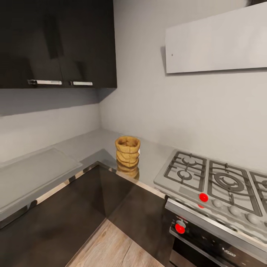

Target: In the kitchen, take the popcorn bag from the countertop, put it into the microwave, and heat it until the popcorn is cooked so the cooked popcorn ends up inside the bag.

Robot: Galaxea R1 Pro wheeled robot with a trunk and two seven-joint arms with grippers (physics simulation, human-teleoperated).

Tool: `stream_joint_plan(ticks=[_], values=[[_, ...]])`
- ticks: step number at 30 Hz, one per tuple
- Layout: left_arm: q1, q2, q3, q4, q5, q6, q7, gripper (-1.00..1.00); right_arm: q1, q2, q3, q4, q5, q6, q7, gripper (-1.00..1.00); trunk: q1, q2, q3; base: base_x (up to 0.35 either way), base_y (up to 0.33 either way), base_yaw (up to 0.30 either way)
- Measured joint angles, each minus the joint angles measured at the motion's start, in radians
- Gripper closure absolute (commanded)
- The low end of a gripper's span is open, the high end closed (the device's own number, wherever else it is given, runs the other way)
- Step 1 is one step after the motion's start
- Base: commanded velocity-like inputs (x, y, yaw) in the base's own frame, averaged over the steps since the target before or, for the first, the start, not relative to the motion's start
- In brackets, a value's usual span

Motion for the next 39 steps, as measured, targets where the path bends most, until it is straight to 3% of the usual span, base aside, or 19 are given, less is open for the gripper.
stream_joint_plan(ticks=[31,39], values=[[0.000,0.000,0.000,0.000,0.001,0.001,0.000,-1.00,0.000,0.000,0.000,0.000,0.000,0.005,0.005,-1.00,-0.119,0.217,0.097,0.000,0.000,0.000],[0.000,-0.001,0.001,0.000,0.000,0.000,0.000,-1.00,0.000,-0.003,0.000,-0.001,0.000,-0.001,-0.002,-1.00,-0.119,0.217,0.097,0.000,0.000,0.000]])
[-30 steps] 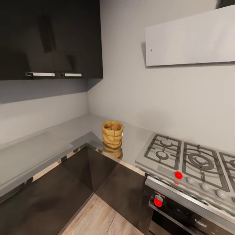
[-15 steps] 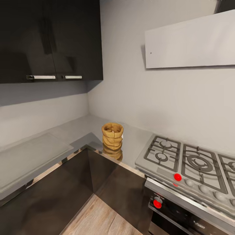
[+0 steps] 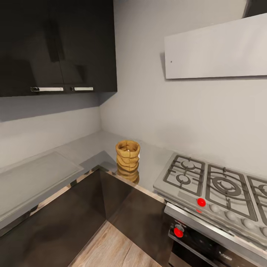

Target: In the kitchen, take the popcorn bag from the countertop, put it into the microwave, and heat it until the popcorn is cooked so the cooked popcorn ends up inside the bag.

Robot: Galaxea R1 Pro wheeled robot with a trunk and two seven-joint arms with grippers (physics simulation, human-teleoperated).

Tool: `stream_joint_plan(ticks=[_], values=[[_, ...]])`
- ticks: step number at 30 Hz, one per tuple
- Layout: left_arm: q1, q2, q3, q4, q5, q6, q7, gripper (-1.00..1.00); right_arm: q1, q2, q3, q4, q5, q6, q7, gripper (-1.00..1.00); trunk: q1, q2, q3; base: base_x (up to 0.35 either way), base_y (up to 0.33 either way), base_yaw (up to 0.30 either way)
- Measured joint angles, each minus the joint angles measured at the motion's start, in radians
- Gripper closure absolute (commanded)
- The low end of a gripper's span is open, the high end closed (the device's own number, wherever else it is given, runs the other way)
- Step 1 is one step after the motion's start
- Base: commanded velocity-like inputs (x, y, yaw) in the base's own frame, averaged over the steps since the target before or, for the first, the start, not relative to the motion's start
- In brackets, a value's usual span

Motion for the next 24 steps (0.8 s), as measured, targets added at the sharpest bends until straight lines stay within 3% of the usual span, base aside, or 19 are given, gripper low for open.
stream_joint_plan(ticks=[8,9,11,12,15,17,18,21,24], values=[[0.000,0.001,0.000,0.000,0.000,0.000,0.000,-1.00,-0.001,0.013,0.001,-0.027,0.010,0.000,-0.001,-1.00,0.000,0.000,0.000,0.000,0.000,0.000],[0.000,0.000,-0.002,0.000,-0.001,0.000,0.000,-1.00,-0.001,0.031,0.002,-0.123,0.010,0.056,0.003,-1.00,0.000,0.000,0.000,0.000,0.000,0.000],[0.000,-0.001,-0.002,0.000,-0.001,0.000,0.000,-1.00,-0.002,0.038,0.004,-0.311,0.010,0.161,0.008,-1.00,0.000,0.000,0.000,0.000,0.000,0.000],[0.000,0.000,-0.002,0.000,-0.001,0.000,0.000,-1.00,-0.002,0.063,0.004,-0.437,0.022,0.280,0.016,-1.00,0.000,0.000,0.000,0.000,0.000,0.000],[0.000,0.000,-0.001,0.001,0.000,0.000,0.000,-1.00,-0.001,0.118,0.009,-0.657,0.077,0.445,0.053,-1.00,0.000,0.000,0.000,0.000,0.000,0.000],[0.000,0.001,-0.001,0.000,0.000,0.000,0.000,-1.00,-0.001,0.156,0.055,-0.763,0.123,0.532,0.089,-1.00,0.000,0.000,0.000,0.000,0.000,0.000],[0.000,0.001,-0.001,0.000,0.000,0.000,0.000,-1.00,-0.001,0.169,0.099,-0.822,0.136,0.574,0.108,-1.00,0.000,0.000,0.000,0.000,0.000,0.000],[0.000,0.001,-0.001,0.000,0.000,0.000,0.000,-1.00,-0.001,0.196,0.198,-0.994,0.144,0.689,0.137,-1.00,0.000,0.000,0.000,0.000,0.000,0.000],[0.000,0.001,0.000,0.000,0.000,0.000,0.000,-1.00,-0.001,0.214,0.235,-1.126,0.145,0.763,0.179,-1.00,0.000,0.000,0.000,0.000,0.000,0.000]])
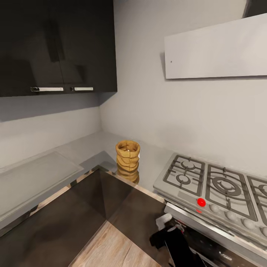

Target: In the kitchen, take the popcorn bag from the countertop, put it into the microwave, and heat it until the popcorn is cooked so the cooked popcorn ends up inside the bag.

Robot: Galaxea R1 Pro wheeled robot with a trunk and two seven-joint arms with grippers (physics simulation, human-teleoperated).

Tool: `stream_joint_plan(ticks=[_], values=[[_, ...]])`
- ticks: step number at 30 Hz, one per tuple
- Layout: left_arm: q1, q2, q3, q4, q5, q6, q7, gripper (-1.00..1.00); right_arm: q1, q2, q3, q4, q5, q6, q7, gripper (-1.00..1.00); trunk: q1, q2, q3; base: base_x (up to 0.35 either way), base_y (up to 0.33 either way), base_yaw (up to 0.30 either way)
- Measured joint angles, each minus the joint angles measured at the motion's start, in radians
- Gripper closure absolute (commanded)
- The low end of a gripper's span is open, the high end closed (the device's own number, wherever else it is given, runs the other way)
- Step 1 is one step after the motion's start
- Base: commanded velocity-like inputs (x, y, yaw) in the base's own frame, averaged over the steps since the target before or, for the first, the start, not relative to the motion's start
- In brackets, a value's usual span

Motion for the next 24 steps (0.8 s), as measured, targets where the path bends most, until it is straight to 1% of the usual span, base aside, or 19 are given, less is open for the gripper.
stream_joint_plan(ticks=[2,3,4,5,6,8,9,10,13,15,16,17,18,19,20,21,22,23,24], values=[[0.000,-0.001,-0.001,0.000,0.000,0.000,0.000,-1.00,0.000,0.013,0.009,-0.089,0.000,0.048,0.057,-1.00,0.000,0.000,0.000,0.000,0.000,0.000],[0.000,-0.001,-0.001,0.000,0.000,0.000,0.000,-1.00,0.000,0.022,0.013,-0.153,-0.001,0.098,0.094,-1.00,0.000,0.000,0.000,0.000,0.000,0.000],[0.000,-0.001,-0.001,0.000,0.000,0.000,0.000,-1.00,0.000,0.022,0.019,-0.187,0.000,0.125,0.112,-1.00,0.000,0.000,0.000,0.000,0.000,0.000],[0.000,-0.001,-0.001,0.000,0.000,0.000,0.000,-1.00,0.000,0.022,0.042,-0.234,-0.001,0.159,0.134,-1.00,0.000,0.000,0.000,0.000,0.000,0.000],[0.000,-0.001,0.000,0.000,0.000,0.000,0.000,-1.00,0.000,0.022,0.076,-0.284,-0.002,0.180,0.146,-1.00,0.000,0.000,0.000,0.000,0.000,0.000],[0.000,-0.002,0.000,0.000,0.000,0.000,0.000,-1.00,0.000,0.022,0.125,-0.340,-0.001,0.194,0.154,-1.00,0.000,0.000,0.000,0.000,0.000,0.000],[0.000,-0.002,-0.001,0.000,0.000,0.000,0.000,-1.00,0.000,0.022,0.161,-0.365,-0.002,0.198,0.157,-1.00,0.000,0.000,0.000,0.000,0.000,0.000],[0.000,-0.002,-0.001,0.000,0.000,0.000,0.000,-1.00,0.000,0.022,0.188,-0.379,-0.001,0.196,0.157,-1.00,0.000,0.000,0.000,0.000,0.000,0.000],[0.000,-0.002,-0.001,0.000,0.000,0.001,0.000,-1.00,0.002,0.022,0.211,-0.410,0.001,0.188,0.148,-1.00,0.000,0.000,0.000,0.000,0.000,0.000],[0.000,-0.002,-0.003,0.000,0.000,0.002,0.000,-1.00,-0.110,0.022,0.163,-0.427,0.006,0.218,0.126,-1.00,0.000,0.000,0.000,0.000,0.000,0.000],[0.000,-0.002,-0.004,0.000,0.000,0.002,0.000,-1.00,-0.196,0.022,0.125,-0.425,0.007,0.270,0.120,-1.00,0.000,0.000,0.000,0.000,0.000,0.000],[0.000,-0.002,-0.004,0.000,0.000,0.002,0.000,-1.00,-0.272,0.022,0.093,-0.421,0.005,0.297,0.119,-1.00,0.000,0.000,0.000,0.000,0.000,0.000],[0.000,-0.002,-0.005,0.000,0.000,0.002,0.000,-1.00,-0.319,0.022,0.067,-0.419,0.002,0.298,0.118,-1.00,0.000,0.000,0.000,0.000,0.000,0.000],[0.000,-0.002,-0.005,0.000,0.000,0.002,0.000,-1.00,-0.382,0.022,0.028,-0.412,0.003,0.298,0.117,-1.00,0.000,0.000,0.000,0.000,0.000,0.000],[0.000,-0.002,-0.005,0.000,0.000,0.002,0.000,-1.00,-0.427,0.022,0.003,-0.400,0.000,0.299,0.117,-1.00,0.000,0.000,0.000,0.000,0.000,0.000],[0.000,-0.002,-0.004,0.000,0.000,0.002,0.000,-1.00,-0.486,0.022,-0.026,-0.365,0.000,0.299,0.117,-1.00,0.000,0.000,0.000,0.000,0.000,0.000],[0.000,-0.002,-0.004,0.000,0.000,0.002,0.000,-1.00,-0.528,0.022,-0.043,-0.331,-0.002,0.299,0.117,-1.00,0.000,0.000,0.000,0.000,0.000,0.000],[0.000,-0.002,-0.003,0.000,0.000,0.002,0.000,-1.00,-0.653,0.022,-0.112,-0.167,0.003,0.298,0.117,-1.00,0.000,0.001,0.000,0.000,0.000,0.000],[0.000,-0.002,-0.002,0.000,0.000,0.001,0.000,-1.00,-0.727,0.021,-0.148,-0.082,-0.003,0.300,0.115,-1.00,0.000,0.000,0.000,0.000,0.000,0.000]])
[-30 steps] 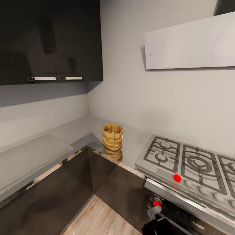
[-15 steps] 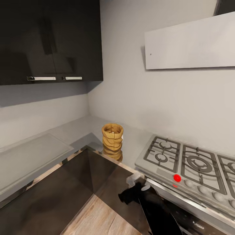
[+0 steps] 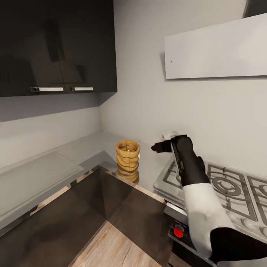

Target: In the kitchen, take the popcorn bag from the countertop, put it into the microwave, and heat it until the popcorn is cooked so the cooked popcorn ends up inside the bag.

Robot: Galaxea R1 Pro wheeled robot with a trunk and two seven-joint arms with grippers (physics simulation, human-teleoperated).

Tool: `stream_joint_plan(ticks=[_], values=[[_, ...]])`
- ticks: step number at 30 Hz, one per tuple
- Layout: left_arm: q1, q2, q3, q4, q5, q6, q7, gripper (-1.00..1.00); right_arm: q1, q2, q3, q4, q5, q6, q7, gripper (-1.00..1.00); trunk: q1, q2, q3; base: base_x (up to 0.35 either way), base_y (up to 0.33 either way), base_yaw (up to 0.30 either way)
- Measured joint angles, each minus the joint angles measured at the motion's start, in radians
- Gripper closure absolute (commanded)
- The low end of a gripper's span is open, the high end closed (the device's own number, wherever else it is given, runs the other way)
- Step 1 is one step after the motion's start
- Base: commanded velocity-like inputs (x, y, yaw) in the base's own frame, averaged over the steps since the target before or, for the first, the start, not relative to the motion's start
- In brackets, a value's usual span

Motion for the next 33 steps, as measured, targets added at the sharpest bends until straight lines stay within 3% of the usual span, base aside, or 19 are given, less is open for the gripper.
stream_joint_plan(ticks=[3,6,9,10,12,14,18,25,33], values=[[0.000,0.000,0.000,0.000,0.000,0.000,0.000,-1.00,-0.154,0.000,-0.103,0.202,-0.019,0.000,-0.002,-1.00,0.000,0.000,0.000,0.000,0.000,0.000],[0.000,0.000,0.000,0.000,0.000,0.000,0.000,-1.00,-0.266,0.000,-0.154,0.375,-0.027,0.000,-0.041,-1.00,0.000,0.000,0.000,0.000,0.000,0.000],[0.000,0.000,0.000,0.000,0.000,0.000,0.000,-1.00,-0.324,0.000,-0.168,0.521,-0.035,0.000,-0.198,-1.00,0.000,0.000,0.000,0.000,0.000,0.000],[0.000,0.000,0.001,0.000,0.000,-0.001,0.000,-1.00,-0.331,0.000,-0.170,0.541,-0.047,0.000,-0.252,-1.00,0.000,0.000,0.000,0.000,0.000,0.000],[0.000,0.000,0.001,0.000,-0.001,-0.001,0.000,-1.00,-0.335,0.000,-0.172,0.553,-0.077,0.000,-0.290,-1.00,0.000,0.000,0.000,0.000,0.000,0.000],[0.000,0.000,0.002,0.000,-0.001,-0.001,0.000,-1.00,-0.336,0.000,-0.171,0.556,-0.109,0.000,-0.309,-1.00,0.000,0.000,0.000,0.000,0.000,0.000],[0.000,0.000,0.000,0.000,-0.001,-0.002,0.000,-1.00,-0.337,0.000,-0.168,0.559,-0.130,0.000,-0.318,-1.00,0.000,0.000,0.000,0.000,0.000,0.000],[0.000,0.000,0.000,0.000,-0.001,-0.002,0.000,-1.00,-0.337,0.000,-0.171,0.555,-0.130,0.000,-0.317,-1.00,0.000,0.000,0.000,0.000,0.000,0.020],[0.000,0.000,0.000,0.000,-0.002,-0.001,0.000,-1.00,-0.337,0.000,-0.172,0.556,-0.128,0.000,-0.318,-1.00,0.000,0.000,0.000,0.000,0.000,0.251]])
